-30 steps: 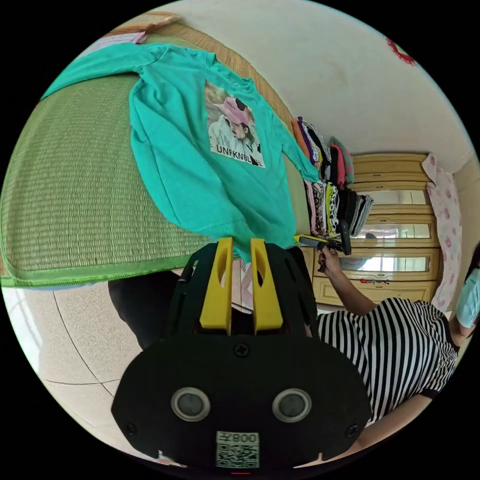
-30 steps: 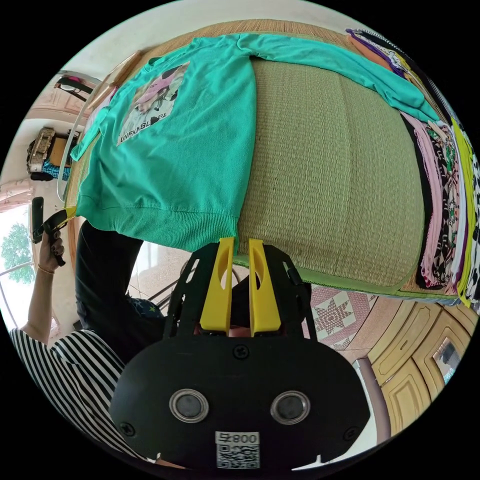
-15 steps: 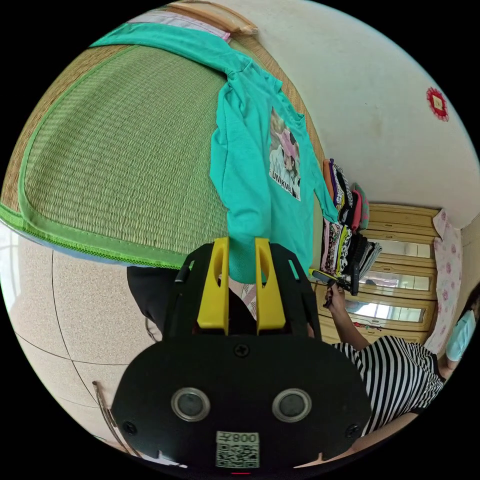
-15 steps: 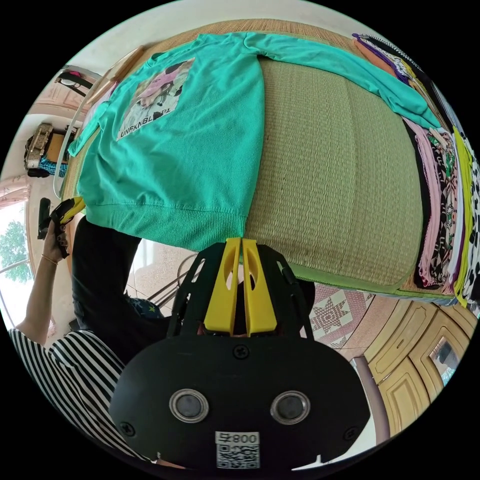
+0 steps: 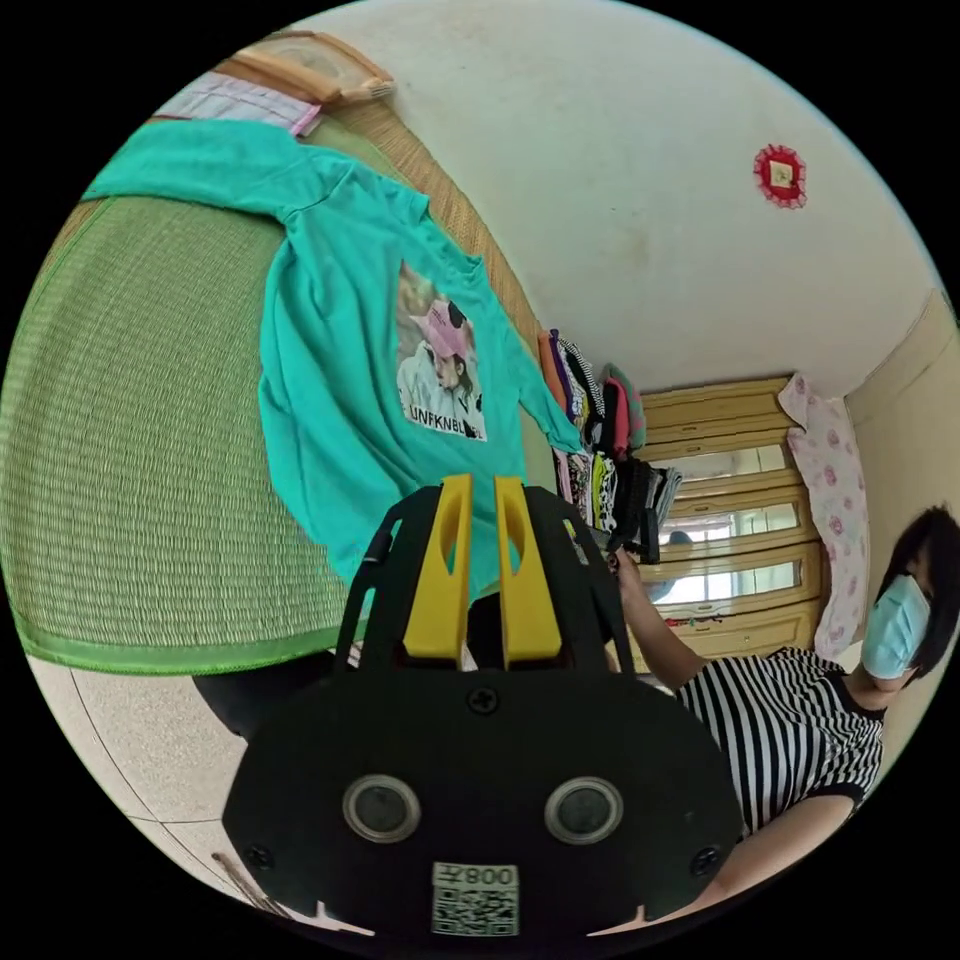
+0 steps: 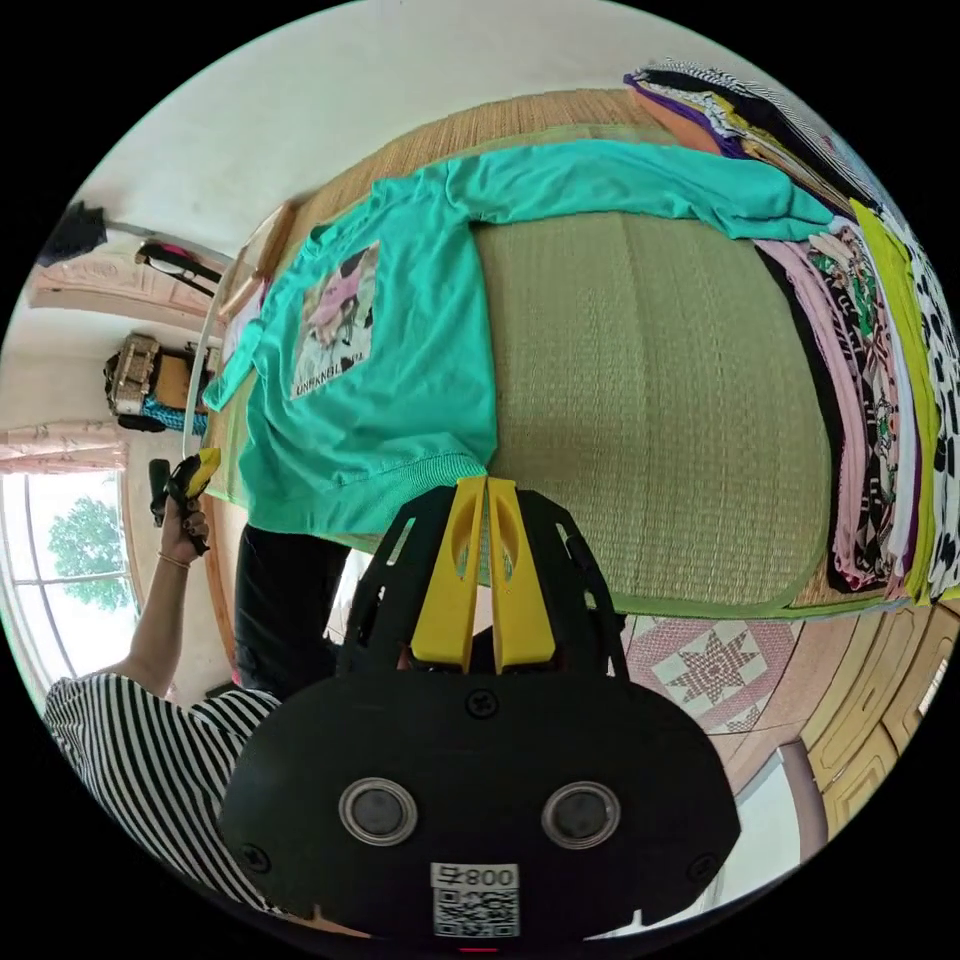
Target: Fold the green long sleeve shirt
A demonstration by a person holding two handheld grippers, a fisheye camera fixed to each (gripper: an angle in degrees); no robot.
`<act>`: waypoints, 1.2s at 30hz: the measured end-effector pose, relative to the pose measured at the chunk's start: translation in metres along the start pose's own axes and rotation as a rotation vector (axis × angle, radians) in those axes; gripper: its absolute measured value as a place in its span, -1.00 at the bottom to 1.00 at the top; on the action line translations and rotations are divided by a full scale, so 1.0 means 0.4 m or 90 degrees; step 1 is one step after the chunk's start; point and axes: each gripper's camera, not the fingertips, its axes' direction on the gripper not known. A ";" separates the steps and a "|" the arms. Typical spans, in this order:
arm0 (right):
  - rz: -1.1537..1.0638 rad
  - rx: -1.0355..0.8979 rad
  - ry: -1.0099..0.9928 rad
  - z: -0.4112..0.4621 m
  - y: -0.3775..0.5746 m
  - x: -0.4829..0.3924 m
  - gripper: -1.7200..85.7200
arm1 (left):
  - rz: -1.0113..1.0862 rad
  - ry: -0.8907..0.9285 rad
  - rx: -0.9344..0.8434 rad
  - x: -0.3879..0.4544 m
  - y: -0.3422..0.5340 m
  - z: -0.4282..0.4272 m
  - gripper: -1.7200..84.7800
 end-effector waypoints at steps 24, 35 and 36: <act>-0.053 0.044 -0.020 -0.119 -0.137 0.147 -0.96 | -0.049 -0.014 -0.046 -0.053 0.059 -0.027 -0.92; -0.073 0.004 -0.058 -0.095 0.051 0.190 -0.96 | -0.067 -0.026 0.014 -0.067 0.137 -0.213 -0.83; -0.054 -0.002 -0.073 -0.072 0.059 0.214 -0.96 | -0.086 -0.010 0.007 -0.097 0.149 -0.200 -0.81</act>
